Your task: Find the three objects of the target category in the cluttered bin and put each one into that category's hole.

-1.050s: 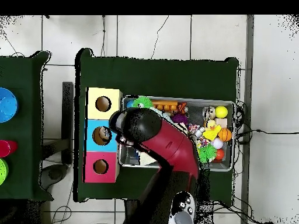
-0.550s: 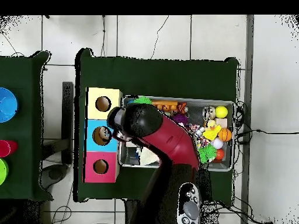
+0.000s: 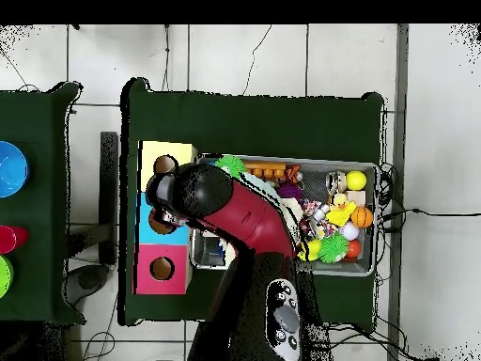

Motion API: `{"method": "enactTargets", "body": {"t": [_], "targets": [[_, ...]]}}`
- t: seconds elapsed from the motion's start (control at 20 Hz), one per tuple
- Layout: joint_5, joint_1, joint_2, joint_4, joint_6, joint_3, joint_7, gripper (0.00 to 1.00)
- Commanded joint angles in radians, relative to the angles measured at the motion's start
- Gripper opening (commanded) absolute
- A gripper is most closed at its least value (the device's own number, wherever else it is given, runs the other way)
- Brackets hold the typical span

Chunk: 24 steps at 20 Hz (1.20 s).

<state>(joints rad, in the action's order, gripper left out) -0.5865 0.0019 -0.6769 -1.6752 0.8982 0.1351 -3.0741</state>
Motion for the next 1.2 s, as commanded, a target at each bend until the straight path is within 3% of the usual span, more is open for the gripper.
{"method": "enactTargets", "body": {"t": [0.05,0.5,1.2], "targets": [[0.029,-0.019,0.04,-0.087,-0.09,-0.113,0.087,0.0],[0.079,-0.047,0.073,-0.085,-0.138,-0.115,0.117,0.0],[0.14,-0.063,0.052,-0.107,-0.164,-0.132,0.088,0.0]]}}
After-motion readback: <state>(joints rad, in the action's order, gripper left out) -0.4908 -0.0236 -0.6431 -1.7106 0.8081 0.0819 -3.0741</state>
